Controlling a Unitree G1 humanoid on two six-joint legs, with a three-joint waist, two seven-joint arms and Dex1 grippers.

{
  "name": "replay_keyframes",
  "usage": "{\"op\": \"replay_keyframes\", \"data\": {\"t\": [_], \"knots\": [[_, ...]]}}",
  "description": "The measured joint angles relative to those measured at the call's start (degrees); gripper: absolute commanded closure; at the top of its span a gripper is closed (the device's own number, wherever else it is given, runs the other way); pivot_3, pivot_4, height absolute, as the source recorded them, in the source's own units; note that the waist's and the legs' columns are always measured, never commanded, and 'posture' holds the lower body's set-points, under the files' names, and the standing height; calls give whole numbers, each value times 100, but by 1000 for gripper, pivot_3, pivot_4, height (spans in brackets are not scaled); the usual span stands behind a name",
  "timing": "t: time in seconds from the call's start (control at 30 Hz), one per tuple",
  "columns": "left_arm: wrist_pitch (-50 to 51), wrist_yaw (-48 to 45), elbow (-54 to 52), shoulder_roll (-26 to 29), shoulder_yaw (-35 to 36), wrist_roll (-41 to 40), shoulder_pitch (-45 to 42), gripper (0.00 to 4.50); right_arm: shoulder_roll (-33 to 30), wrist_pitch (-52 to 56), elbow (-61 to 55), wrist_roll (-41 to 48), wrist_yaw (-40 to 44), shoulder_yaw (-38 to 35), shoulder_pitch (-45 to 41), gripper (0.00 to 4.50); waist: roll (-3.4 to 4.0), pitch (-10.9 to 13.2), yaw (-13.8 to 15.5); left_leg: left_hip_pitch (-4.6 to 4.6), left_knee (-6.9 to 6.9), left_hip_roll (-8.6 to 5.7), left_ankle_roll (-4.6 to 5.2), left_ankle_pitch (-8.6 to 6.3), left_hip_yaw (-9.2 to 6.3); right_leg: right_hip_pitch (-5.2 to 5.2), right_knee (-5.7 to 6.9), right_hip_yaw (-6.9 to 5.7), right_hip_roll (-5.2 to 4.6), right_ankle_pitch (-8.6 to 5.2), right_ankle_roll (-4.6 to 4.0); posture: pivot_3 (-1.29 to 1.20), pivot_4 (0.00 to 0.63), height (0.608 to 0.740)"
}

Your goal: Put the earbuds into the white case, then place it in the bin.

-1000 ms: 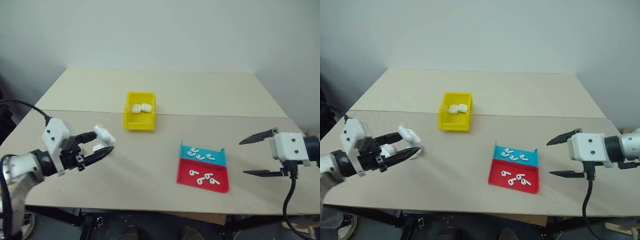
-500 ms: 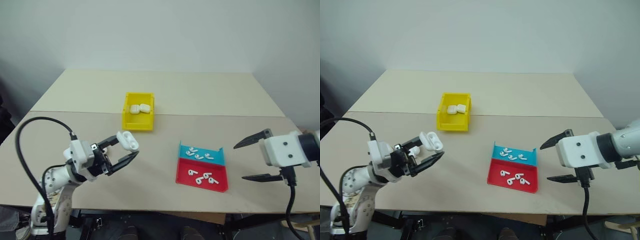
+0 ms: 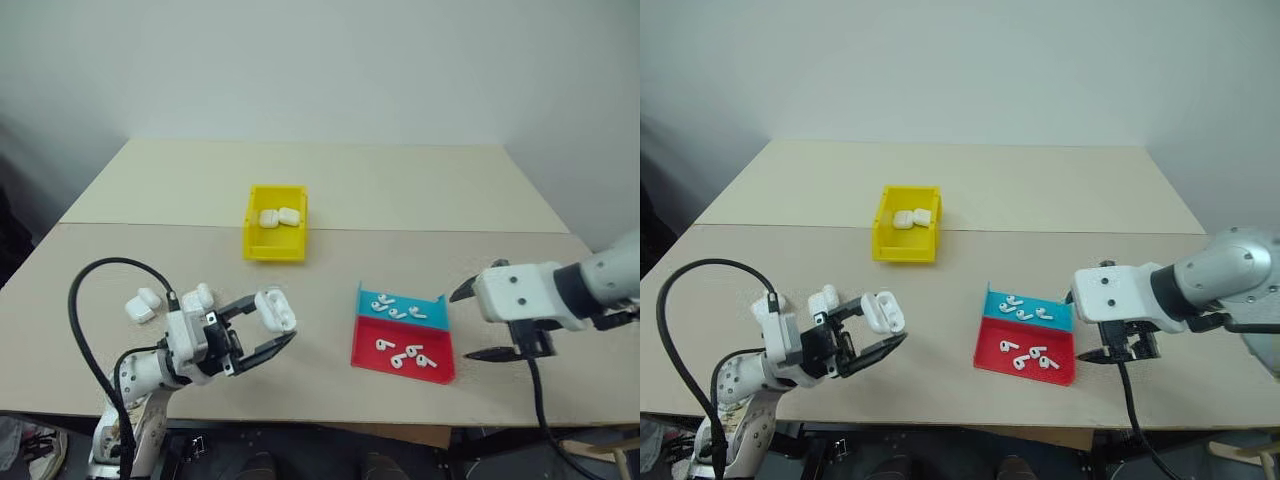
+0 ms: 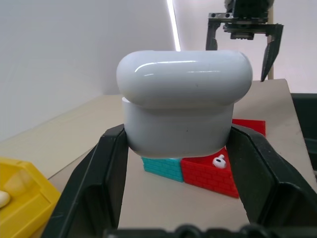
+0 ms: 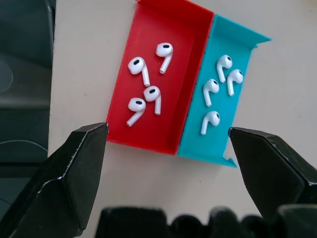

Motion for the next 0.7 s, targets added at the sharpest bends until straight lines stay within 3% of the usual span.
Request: {"op": "replay_keyframes", "data": {"t": [0.1,0.43,0.7], "knots": [[-107,21,38,15,-62,5,-21,1775,217,246,-157,-200,-65,473,-98,1546,0,0,24,-2,0,-1,0,0,0,0,0,-1,-1,0,0,0,150,740],[-325,164,87,95,-167,119,205,1775,733,1374,-394,-858,-277,1596,-562,1546,0,0,11,-3,0,0,0,0,0,-4,0,-1,-1,0,0,0,150,740],[-325,383,-13,120,-259,191,358,1775,1209,2810,-457,-892,-793,2015,-848,1546,0,0,14,-7,-1,1,0,0,0,-6,-4,-2,0,0,-1,0,150,740]]}}
